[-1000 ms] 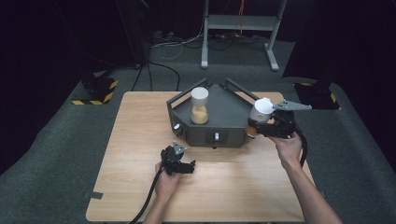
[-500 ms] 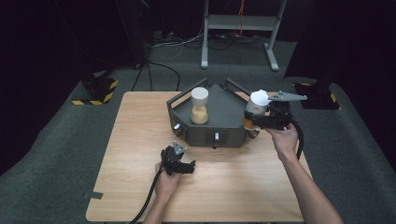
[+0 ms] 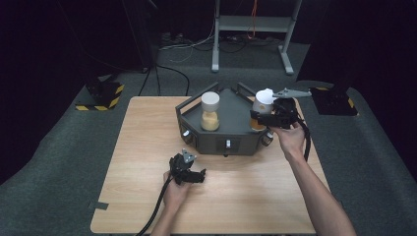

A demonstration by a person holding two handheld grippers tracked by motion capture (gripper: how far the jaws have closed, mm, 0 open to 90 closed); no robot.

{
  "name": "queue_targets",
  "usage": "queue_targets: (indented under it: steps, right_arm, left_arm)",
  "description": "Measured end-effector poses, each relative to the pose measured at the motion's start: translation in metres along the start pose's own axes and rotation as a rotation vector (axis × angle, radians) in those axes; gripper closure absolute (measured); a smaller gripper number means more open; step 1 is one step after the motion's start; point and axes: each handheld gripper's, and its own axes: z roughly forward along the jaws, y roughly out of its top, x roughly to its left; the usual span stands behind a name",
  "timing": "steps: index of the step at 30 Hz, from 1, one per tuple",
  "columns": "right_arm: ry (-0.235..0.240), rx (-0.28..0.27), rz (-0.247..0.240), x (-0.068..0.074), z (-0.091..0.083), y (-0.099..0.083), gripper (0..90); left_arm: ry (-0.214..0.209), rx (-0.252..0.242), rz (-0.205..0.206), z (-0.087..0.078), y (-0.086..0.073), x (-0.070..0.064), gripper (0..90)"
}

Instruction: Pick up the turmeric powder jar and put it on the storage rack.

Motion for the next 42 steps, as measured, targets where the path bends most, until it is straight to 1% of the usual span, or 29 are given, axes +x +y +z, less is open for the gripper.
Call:
queue_targets:
  steps: [2, 7, 8, 11, 27, 30, 33, 42]
  right_arm:
    - [-0.003, 0.001, -0.001, 0.001, 0.002, 0.001, 30.6]
    - [-0.012, -0.002, 0.020, 0.003, 0.009, 0.004, 30.6]
    - [-0.021, 0.013, 0.019, 0.005, 0.014, 0.007, 30.6]
    - [-0.030, 0.025, 0.015, 0.007, 0.018, 0.009, 30.7]
    - [-0.052, 0.054, 0.000, 0.017, 0.046, 0.021, 30.6]
    - [-0.055, 0.055, -0.007, 0.018, 0.051, 0.021, 30.6]
    - [-0.056, 0.062, 0.002, 0.019, 0.058, 0.021, 30.6]
    - [-0.069, 0.061, 0.015, 0.021, 0.066, 0.019, 30.6]
  left_arm:
    - [0.000, 0.000, 0.000, 0.000, 0.000, 0.000, 6.9]
    - [0.001, -0.001, -0.001, 0.000, 0.000, 0.000, 6.9]
    - [0.000, 0.000, -0.001, 0.000, 0.000, 0.000, 6.9]
    - [0.000, 0.000, 0.000, 0.000, 0.000, 0.000, 6.9]
    - [0.000, 0.000, 0.001, 0.000, 0.000, 0.000, 6.9]
    - [0.000, 0.000, 0.001, 0.000, 0.000, 0.000, 6.9]
    - [0.000, 0.000, 0.000, 0.000, 0.000, 0.000, 6.9]
    - [0.000, 0.000, 0.000, 0.000, 0.000, 0.000, 6.9]
